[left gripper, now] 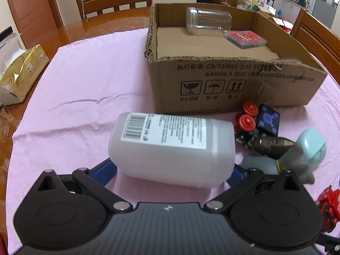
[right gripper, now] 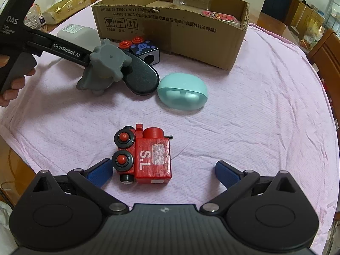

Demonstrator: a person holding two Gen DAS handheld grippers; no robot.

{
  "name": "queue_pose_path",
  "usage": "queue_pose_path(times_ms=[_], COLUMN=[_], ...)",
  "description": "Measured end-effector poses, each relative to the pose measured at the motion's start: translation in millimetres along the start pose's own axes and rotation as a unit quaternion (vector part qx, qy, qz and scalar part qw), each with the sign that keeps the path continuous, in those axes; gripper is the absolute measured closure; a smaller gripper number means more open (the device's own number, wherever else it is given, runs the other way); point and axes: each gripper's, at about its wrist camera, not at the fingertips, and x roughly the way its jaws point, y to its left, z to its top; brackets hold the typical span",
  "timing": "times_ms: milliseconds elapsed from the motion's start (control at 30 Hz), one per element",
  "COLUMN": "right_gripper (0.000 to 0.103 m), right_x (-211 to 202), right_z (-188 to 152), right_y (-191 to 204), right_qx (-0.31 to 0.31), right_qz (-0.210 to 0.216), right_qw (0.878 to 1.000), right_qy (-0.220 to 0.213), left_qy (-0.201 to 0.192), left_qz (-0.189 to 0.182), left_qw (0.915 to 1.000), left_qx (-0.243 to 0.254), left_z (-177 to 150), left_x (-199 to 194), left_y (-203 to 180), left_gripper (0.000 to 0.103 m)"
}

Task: Organize rigid objects
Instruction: 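Grasp the white bottle with the left tool while the right tool grasps the red toy train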

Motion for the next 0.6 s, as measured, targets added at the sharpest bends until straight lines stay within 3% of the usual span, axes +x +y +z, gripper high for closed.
queue_pose_path(times_ms=[300, 367, 600], right_gripper=[0.0, 0.0, 0.0], right_x=[-2.5, -2.6, -1.4], right_z=[-4.2, -4.1, -0.8], right_y=[-0.9, -0.7, 4.8], right_qx=[0.007, 0.01, 0.016], right_qz=[-0.003, -0.005, -0.01], right_qw=[1.0, 1.0, 1.0], right_qy=[-0.01, -0.01, -0.01], left_qy=[-0.029, -0.038, -0.04], left_qz=[0.001, 0.003, -0.002], left_qw=[0.9996, 0.9993, 0.9992], left_qx=[0.0, 0.004, 0.006], left_z=[4.7, 5.6, 6.4], left_x=[-8.6, -12.1, -14.7], left_y=[-4.2, -6.0, -3.0], left_gripper=[0.01, 0.016, 0.017])
